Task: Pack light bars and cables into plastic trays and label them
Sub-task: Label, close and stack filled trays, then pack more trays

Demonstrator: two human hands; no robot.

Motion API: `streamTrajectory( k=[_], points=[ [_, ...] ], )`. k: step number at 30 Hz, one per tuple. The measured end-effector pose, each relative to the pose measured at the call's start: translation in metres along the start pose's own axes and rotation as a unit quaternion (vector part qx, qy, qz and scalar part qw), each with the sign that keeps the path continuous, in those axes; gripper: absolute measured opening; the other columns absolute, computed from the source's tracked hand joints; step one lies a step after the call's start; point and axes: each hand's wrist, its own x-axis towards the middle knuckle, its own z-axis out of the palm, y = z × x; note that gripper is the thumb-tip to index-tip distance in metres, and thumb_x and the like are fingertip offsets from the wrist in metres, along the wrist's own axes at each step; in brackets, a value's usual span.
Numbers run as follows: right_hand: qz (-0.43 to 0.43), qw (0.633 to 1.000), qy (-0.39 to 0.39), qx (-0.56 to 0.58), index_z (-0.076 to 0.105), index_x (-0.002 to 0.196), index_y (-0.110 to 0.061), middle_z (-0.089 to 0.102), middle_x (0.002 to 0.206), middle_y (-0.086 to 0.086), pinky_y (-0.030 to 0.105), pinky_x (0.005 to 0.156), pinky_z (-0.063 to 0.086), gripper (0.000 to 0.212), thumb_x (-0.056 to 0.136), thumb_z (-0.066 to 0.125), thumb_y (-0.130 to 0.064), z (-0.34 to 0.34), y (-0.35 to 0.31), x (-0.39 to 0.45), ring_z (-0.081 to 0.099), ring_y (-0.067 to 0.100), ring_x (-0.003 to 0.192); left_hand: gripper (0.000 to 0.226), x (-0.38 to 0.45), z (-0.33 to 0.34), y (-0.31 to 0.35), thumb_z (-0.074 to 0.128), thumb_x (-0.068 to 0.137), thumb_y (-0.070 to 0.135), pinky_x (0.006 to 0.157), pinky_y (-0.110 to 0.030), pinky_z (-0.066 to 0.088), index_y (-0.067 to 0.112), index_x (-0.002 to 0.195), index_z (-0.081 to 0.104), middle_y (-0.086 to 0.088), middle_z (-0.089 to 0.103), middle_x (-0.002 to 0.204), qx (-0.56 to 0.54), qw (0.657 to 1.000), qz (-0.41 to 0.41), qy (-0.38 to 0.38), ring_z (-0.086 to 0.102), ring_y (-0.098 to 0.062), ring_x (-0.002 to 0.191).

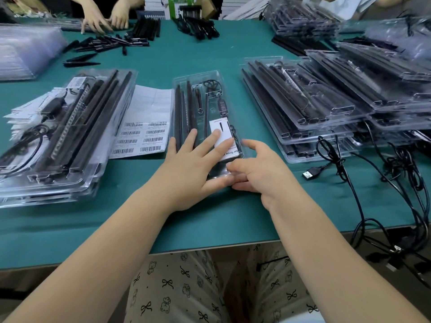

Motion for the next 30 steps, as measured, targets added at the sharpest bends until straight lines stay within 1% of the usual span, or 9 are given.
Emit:
streamTrajectory(
  k=[3,5,9,12,14,18,22,26,30],
  points=[
    [-0.007,1.0,0.013,-0.007,0.041,0.125,-0.026,0.061,0.073,0.003,0.02,0.044,0.05,0.055,0.082,0.058,0.001,0.001,0.002,0.001,0.058,0.007,0.043,0.085,0.001,0.0,0.003,0.005,0.071,0.081,0.115,-0.058,0.002,0.046,0.149,0.001,0.017,-0.004,0.159,-0.001,1.0,-0.002,0.004,-0.003,-0.027,0.147],
    [-0.018,0.999,0.022,-0.017,0.039,0.121,-0.029,0.059,0.075,0.001,0.019,0.043,0.048,0.052,0.082,0.056,0.001,0.001,0.004,0.001,0.057,0.004,0.042,0.086,0.001,0.0,0.004,0.006,0.07,0.082,0.115,-0.057,0.003,0.047,0.149,0.003,0.016,-0.001,0.16,-0.003,1.0,0.001,0.007,-0.001,-0.027,0.147],
    [-0.038,0.999,0.024,-0.017,0.038,0.113,-0.029,0.056,0.075,-0.002,0.018,0.044,0.048,0.046,0.082,0.056,0.0,0.0,0.009,0.0,0.057,0.002,0.044,0.087,0.001,-0.001,0.005,0.009,0.069,0.083,0.115,-0.057,0.004,0.047,0.149,0.007,0.015,0.002,0.16,-0.018,1.0,0.007,0.014,0.001,-0.026,0.147],
    [-0.064,0.997,0.033,-0.012,0.039,0.111,-0.028,0.058,0.072,-0.001,0.02,0.045,0.048,0.045,0.079,0.057,-0.003,0.001,0.012,-0.001,0.059,0.003,0.049,0.088,0.0,-0.002,0.003,0.013,0.069,0.083,0.116,-0.057,0.003,0.046,0.149,0.008,0.016,0.002,0.159,-0.052,0.998,0.004,0.018,-0.001,-0.025,0.147],
    [-0.072,0.997,0.033,-0.017,0.039,0.111,-0.028,0.059,0.07,0.0,0.02,0.045,0.048,0.045,0.079,0.057,-0.003,0.001,0.013,-0.001,0.06,0.006,0.05,0.089,-0.001,-0.003,0.003,0.012,0.069,0.083,0.116,-0.057,0.001,0.046,0.149,0.006,0.016,0.0,0.159,-0.051,0.999,0.005,0.009,-0.003,-0.025,0.147],
    [-0.046,0.999,0.003,-0.016,0.037,0.114,-0.027,0.059,0.075,0.003,0.019,0.049,0.05,0.047,0.08,0.057,-0.002,-0.002,0.01,-0.001,0.06,0.005,0.049,0.088,-0.002,-0.003,0.004,0.006,0.069,0.081,0.115,-0.057,0.0,0.045,0.149,0.001,0.017,-0.005,0.159,-0.018,1.0,0.007,-0.006,-0.004,-0.025,0.147],
    [-0.023,1.0,-0.011,0.001,0.036,0.116,-0.026,0.058,0.077,0.002,0.019,0.047,0.05,0.048,0.083,0.058,0.001,-0.003,0.006,0.001,0.058,0.004,0.046,0.087,-0.001,-0.002,0.004,0.005,0.069,0.081,0.115,-0.056,0.0,0.046,0.149,-0.001,0.017,-0.006,0.159,-0.003,1.0,0.006,-0.006,-0.005,-0.025,0.147],
    [-0.038,0.999,0.006,0.002,0.038,0.115,-0.029,0.057,0.079,0.003,0.017,0.046,0.05,0.046,0.083,0.055,0.001,-0.001,0.008,0.002,0.054,0.001,0.043,0.085,0.0,-0.001,0.006,0.006,0.071,0.081,0.116,-0.056,0.001,0.047,0.148,-0.001,0.017,-0.005,0.159,-0.014,1.0,0.005,0.007,-0.004,-0.025,0.147],
    [-0.059,0.997,0.038,-0.005,0.04,0.115,-0.031,0.055,0.073,0.0,0.016,0.044,0.045,0.046,0.082,0.053,-0.001,-0.001,0.013,0.0,0.049,0.003,0.044,0.085,-0.001,-0.002,0.009,0.009,0.071,0.083,0.115,-0.055,0.001,0.046,0.149,0.004,0.017,-0.001,0.159,-0.029,0.999,0.018,0.009,-0.002,-0.024,0.147]
  ],
)
